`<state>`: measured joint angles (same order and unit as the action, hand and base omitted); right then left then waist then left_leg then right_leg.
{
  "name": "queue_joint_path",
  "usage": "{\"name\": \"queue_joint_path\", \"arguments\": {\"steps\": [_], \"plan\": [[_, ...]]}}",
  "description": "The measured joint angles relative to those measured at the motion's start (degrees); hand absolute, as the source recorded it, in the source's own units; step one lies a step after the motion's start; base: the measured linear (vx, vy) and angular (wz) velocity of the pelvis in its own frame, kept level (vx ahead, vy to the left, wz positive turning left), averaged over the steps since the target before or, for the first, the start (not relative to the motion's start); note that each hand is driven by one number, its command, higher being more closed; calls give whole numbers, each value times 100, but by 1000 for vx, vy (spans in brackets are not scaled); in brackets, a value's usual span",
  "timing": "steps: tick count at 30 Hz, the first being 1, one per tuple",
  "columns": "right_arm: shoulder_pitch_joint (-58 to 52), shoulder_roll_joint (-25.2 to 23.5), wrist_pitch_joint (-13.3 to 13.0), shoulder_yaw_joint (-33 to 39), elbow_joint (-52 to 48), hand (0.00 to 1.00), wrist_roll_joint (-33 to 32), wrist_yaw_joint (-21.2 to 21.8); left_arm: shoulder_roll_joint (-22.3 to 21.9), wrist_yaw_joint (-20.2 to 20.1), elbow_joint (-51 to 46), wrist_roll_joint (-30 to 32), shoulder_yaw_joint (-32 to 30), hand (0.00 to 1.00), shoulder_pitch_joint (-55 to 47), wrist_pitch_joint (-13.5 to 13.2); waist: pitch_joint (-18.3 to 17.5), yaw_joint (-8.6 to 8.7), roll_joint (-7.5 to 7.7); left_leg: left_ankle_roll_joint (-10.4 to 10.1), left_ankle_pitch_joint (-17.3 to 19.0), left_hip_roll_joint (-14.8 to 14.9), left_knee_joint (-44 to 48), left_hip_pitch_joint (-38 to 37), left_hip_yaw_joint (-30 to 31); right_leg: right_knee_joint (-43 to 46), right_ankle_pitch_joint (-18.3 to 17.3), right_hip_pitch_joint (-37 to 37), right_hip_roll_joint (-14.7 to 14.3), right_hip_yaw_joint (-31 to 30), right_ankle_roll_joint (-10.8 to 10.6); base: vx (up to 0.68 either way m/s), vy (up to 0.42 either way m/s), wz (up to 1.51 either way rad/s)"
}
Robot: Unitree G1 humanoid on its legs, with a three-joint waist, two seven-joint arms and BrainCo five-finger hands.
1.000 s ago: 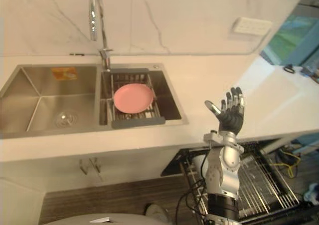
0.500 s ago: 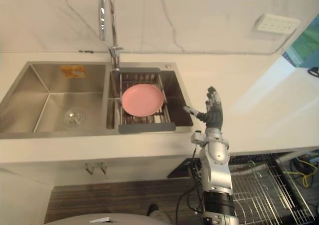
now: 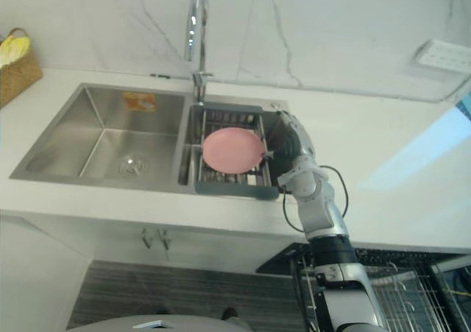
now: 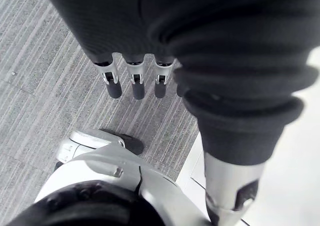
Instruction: Walk over to the sink, pick up the cup, carry it to the dishwasher, place the cup inside the dishwasher, then close the dishwasher door
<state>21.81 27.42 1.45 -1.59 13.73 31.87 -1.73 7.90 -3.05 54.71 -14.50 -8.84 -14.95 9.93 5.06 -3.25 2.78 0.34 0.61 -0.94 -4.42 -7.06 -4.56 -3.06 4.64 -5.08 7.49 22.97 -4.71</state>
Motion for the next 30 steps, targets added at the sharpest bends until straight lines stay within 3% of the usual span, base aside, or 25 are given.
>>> {"name": "queue_joint_path", "arguments": {"steps": [14, 18, 23, 30], "plan": [[557, 198, -162, -1065, 1577, 0, 1811, 418, 21, -227, -177, -54, 18, 0, -50, 133, 9, -199, -12, -25, -158, -57, -42, 102, 299, 1, 10, -111, 72, 417, -2, -23, -3, 15], [728, 212, 50, -1205, 1930, 0, 2219, 419, 30, -244, -208, -55, 48, 0, -42, 194, 32, -254, -47, -39, -165, -65, -44, 106, 295, -1, 19, -114, 83, 439, 5, 0, 0, 0], [1092, 249, 282, -1403, 2647, 0, 2278, 349, 39, -345, -219, -53, 53, 0, -44, 219, 77, -288, -114, -48, -174, -68, -44, 110, 292, -3, 26, -125, 96, 452, 7, 0, 0, 0], [1354, 249, 280, -1535, 3157, 0, 2697, 16, 106, -447, -222, -47, 202, 0, -40, 224, 134, -329, -160, -74, -198, -65, -43, 102, 298, -31, 28, -219, 101, 582, 1, 7, -4, 9]]}}
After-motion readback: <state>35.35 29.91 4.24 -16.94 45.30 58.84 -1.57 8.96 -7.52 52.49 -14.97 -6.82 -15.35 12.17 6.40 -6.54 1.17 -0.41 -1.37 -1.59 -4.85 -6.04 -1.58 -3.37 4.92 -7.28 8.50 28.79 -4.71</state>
